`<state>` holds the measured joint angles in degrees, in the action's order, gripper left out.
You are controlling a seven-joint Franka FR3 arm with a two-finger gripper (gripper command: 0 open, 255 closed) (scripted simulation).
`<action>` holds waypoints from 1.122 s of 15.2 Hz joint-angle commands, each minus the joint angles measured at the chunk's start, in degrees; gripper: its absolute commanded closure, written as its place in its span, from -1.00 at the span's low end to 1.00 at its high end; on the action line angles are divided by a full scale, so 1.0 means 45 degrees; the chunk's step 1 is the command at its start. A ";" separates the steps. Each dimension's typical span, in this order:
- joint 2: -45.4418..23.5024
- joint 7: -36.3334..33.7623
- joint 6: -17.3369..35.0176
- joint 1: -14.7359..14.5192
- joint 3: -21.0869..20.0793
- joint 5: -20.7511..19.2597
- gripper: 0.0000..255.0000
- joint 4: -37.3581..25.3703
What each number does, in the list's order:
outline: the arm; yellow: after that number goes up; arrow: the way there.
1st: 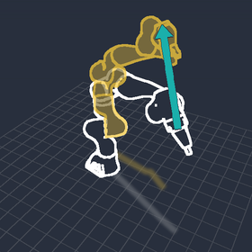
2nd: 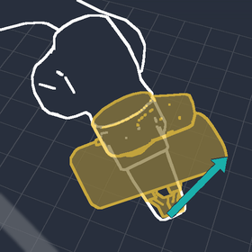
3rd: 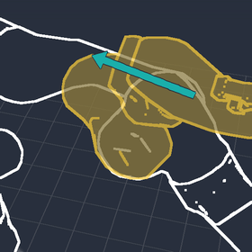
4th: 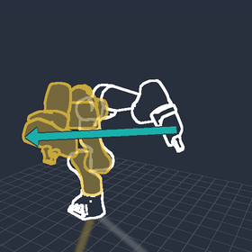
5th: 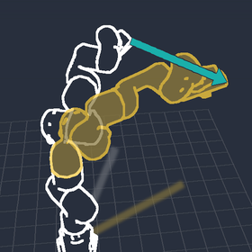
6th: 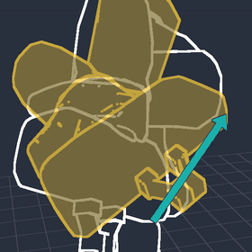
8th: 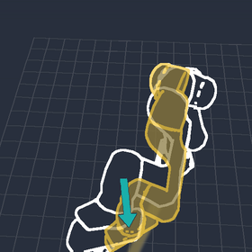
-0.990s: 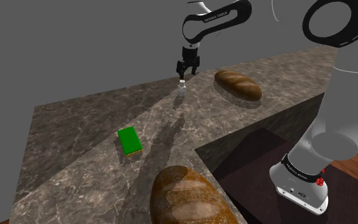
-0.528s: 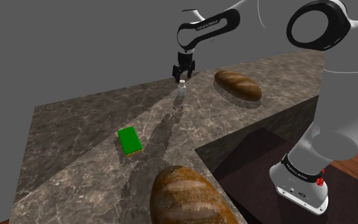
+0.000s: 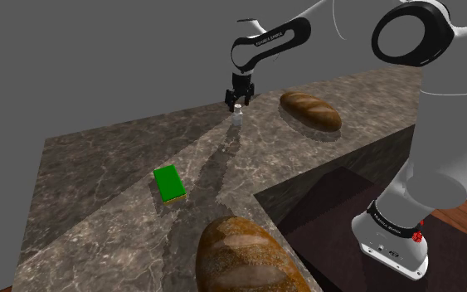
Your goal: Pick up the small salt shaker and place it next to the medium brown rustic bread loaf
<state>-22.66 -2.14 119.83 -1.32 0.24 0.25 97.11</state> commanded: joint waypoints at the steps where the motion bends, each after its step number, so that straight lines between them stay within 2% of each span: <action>1: 0.0001 0.0000 0.0004 0.0000 0.0000 0.0000 -1.00 0.0003; 2: 0.0000 0.0000 0.0002 0.0000 0.0000 0.0000 -1.00 0.0002; 3: 0.0000 0.0000 0.0002 0.0000 0.0000 0.0000 1.00 0.0002; 12: 0.0001 0.0000 0.0004 0.0000 0.0000 0.0000 1.00 0.0003; 17: 0.0304 -0.0003 -0.0730 -0.0001 0.0001 -0.0002 1.00 -0.0427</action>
<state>-21.49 -2.24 117.36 -1.39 0.21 0.23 95.79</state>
